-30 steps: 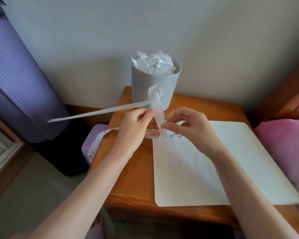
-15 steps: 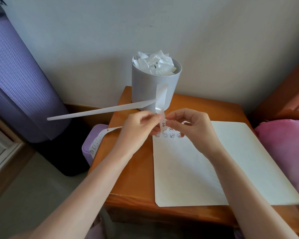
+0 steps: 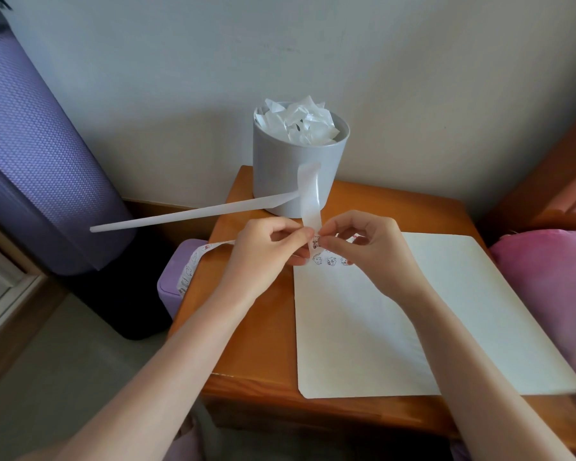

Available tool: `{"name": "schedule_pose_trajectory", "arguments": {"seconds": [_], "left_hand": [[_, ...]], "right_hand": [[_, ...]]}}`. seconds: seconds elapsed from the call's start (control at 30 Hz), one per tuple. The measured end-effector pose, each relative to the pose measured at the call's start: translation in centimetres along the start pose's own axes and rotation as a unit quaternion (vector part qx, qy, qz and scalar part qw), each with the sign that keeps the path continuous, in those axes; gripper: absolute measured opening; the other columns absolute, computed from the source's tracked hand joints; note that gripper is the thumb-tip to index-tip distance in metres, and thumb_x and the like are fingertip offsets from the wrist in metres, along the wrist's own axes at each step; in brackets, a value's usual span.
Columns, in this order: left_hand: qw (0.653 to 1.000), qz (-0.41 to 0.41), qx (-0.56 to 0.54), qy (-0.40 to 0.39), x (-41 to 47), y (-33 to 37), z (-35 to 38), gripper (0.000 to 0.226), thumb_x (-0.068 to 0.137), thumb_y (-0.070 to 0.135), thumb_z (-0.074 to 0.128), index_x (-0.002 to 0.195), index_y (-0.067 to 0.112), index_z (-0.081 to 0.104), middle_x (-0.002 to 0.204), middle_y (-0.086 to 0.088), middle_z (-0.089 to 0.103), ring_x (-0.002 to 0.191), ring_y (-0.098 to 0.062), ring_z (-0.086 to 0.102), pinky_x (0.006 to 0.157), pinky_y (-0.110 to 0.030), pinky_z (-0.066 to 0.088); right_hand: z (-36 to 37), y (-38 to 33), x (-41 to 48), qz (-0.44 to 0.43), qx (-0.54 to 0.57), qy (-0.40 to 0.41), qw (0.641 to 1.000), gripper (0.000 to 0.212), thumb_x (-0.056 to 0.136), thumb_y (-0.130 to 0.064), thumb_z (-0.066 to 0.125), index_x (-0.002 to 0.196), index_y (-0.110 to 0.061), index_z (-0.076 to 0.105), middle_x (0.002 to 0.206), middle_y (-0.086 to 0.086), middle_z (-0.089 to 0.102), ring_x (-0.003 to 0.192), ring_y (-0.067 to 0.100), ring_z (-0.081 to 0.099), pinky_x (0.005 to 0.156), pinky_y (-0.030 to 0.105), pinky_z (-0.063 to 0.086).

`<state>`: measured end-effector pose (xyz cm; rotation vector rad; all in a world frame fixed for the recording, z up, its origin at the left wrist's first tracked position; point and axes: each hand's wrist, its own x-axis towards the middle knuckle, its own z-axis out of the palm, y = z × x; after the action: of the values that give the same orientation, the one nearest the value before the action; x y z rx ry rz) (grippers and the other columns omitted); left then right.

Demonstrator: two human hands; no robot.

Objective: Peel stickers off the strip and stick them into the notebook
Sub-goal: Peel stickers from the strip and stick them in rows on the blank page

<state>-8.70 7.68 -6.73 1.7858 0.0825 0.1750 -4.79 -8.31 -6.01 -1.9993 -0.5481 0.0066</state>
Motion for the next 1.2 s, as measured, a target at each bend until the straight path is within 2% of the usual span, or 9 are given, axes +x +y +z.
{"name": "schedule_pose_trajectory", "arguments": {"seconds": [0.13,0.23,0.33,0.47,0.53,0.67,0.8,1.07,1.2], "left_hand": [[1.0,-0.001,0.008,0.0,-0.1,-0.1,0.1,0.01,0.088,0.022,0.062,0.094,0.016,0.068,0.077,0.007,0.068,0.07,0.0,0.068,0.058,-0.009,0.051],[1.0,-0.005,0.007,-0.002,-0.1,-0.1,0.2,0.007,0.089,0.023,0.061,0.092,0.019,0.066,0.076,0.01,0.067,0.067,0.004,0.066,0.056,-0.008,0.05],[1.0,-0.007,0.005,0.009,0.0,0.0,0.1,0.012,0.089,0.023,0.061,0.096,0.015,0.067,0.077,0.009,0.067,0.067,0.005,0.066,0.055,-0.007,0.049],[1.0,-0.007,0.004,0.019,0.1,-0.1,0.0,0.009,0.09,0.021,0.06,0.095,0.017,0.065,0.078,0.009,0.065,0.065,0.007,0.065,0.053,-0.007,0.049],[1.0,-0.007,0.01,0.014,0.1,-0.1,0.0,0.006,0.09,0.021,0.06,0.094,0.018,0.064,0.078,0.01,0.065,0.065,0.006,0.065,0.054,-0.008,0.05],[1.0,-0.011,0.017,0.003,0.1,-0.3,0.0,0.007,0.09,0.022,0.059,0.094,0.018,0.065,0.079,0.009,0.066,0.071,-0.001,0.067,0.058,-0.011,0.053],[1.0,-0.01,0.018,0.003,0.2,-0.4,0.0,0.01,0.09,0.022,0.059,0.096,0.017,0.065,0.082,0.006,0.067,0.073,-0.004,0.067,0.06,-0.013,0.055],[1.0,-0.01,0.024,0.003,0.2,-0.5,-0.1,0.008,0.091,0.022,0.059,0.095,0.018,0.064,0.078,0.009,0.066,0.074,-0.004,0.067,0.058,-0.011,0.054],[1.0,-0.01,0.023,0.006,0.3,-0.6,-0.1,0.009,0.09,0.023,0.059,0.095,0.017,0.065,0.081,0.006,0.067,0.073,-0.004,0.067,0.059,-0.013,0.054]], "right_hand": [[-0.1,0.1,0.0,0.016,-0.023,-0.009,1.0,0.006,0.082,-0.02,0.071,0.081,-0.026,0.069,0.075,-0.022,0.066,0.067,0.003,0.056,0.061,0.023,0.048],[-0.4,-0.1,0.0,0.007,-0.048,-0.021,0.999,0.005,0.082,-0.022,0.071,0.081,-0.027,0.068,0.087,-0.015,0.064,0.076,0.007,0.057,0.067,0.025,0.049],[-0.7,-0.6,-0.1,-0.002,-0.047,-0.034,0.998,0.01,0.083,-0.021,0.069,0.079,-0.028,0.065,0.093,-0.008,0.063,0.077,0.005,0.056,0.068,0.02,0.047],[-1.6,-0.7,0.0,0.043,0.017,-0.012,0.999,0.005,0.083,-0.014,0.07,0.082,-0.018,0.067,0.073,-0.01,0.066,0.061,-0.003,0.055,0.055,0.009,0.04],[-2.5,-0.2,0.1,0.088,0.008,-0.011,0.996,0.003,0.082,-0.013,0.071,0.082,-0.015,0.069,0.067,-0.011,0.066,0.054,-0.004,0.053,0.051,0.006,0.038],[-3.9,1.1,0.1,0.181,-0.063,-0.015,0.981,0.005,0.078,-0.021,0.074,0.079,-0.016,0.071,0.076,0.0,0.071,0.057,0.004,0.052,0.061,0.019,0.042],[-4.3,1.7,0.0,0.208,-0.087,-0.007,0.974,0.004,0.078,-0.018,0.075,0.075,-0.015,0.071,0.081,0.01,0.073,0.065,0.015,0.052,0.067,0.03,0.04],[-4.1,2.0,0.1,0.21,-0.113,-0.017,0.971,0.005,0.078,-0.012,0.074,0.074,-0.014,0.072,0.079,0.007,0.073,0.069,0.018,0.058,0.068,0.03,0.042],[-3.9,2.0,0.1,0.207,-0.12,-0.016,0.971,0.007,0.078,-0.01,0.073,0.073,-0.013,0.071,0.075,0.006,0.072,0.064,0.016,0.056,0.061,0.026,0.04]]}}
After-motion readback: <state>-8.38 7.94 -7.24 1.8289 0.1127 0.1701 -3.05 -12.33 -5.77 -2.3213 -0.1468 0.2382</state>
